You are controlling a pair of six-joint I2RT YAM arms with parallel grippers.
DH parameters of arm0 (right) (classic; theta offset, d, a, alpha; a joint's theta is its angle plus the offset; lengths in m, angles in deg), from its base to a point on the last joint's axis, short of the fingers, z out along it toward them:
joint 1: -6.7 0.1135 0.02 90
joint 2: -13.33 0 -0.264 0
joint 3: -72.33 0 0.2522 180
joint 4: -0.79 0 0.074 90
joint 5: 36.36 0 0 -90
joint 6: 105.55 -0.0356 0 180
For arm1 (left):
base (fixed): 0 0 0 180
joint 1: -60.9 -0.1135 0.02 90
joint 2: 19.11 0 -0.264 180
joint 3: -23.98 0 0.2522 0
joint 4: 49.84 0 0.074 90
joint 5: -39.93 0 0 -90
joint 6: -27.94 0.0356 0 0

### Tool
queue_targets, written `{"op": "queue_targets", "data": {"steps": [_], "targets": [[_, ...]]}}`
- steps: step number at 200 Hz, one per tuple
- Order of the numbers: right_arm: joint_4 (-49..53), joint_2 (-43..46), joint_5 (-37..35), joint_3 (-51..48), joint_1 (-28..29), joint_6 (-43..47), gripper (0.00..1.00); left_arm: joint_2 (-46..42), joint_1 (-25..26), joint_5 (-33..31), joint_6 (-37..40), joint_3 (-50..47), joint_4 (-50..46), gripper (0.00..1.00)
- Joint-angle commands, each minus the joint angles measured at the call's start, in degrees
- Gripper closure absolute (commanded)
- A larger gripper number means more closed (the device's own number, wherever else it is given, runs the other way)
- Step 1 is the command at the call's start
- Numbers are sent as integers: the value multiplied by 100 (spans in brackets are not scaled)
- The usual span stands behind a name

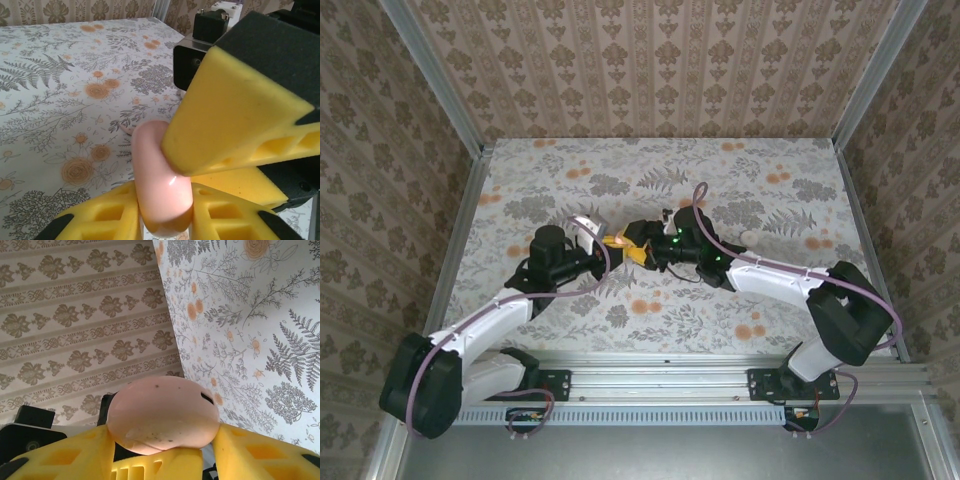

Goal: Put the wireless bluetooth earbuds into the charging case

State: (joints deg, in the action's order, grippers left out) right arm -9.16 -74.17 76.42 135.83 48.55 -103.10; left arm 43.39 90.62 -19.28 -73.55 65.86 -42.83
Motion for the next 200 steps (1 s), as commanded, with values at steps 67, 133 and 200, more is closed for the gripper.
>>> {"op": "queue_targets", "data": {"steps": [67,133,200], "targets": [[1432,1461,-100,-419,-541,1907,39,46,-171,364,534,568,-965,83],[2514,1904,455,-49,-1264,5309,39,175,-238,955,1416,1113,-2141,83],[3073,2061,1368,42,-1354,10116,44,128,-230,1445,2676,1681,-3500,82]]}}
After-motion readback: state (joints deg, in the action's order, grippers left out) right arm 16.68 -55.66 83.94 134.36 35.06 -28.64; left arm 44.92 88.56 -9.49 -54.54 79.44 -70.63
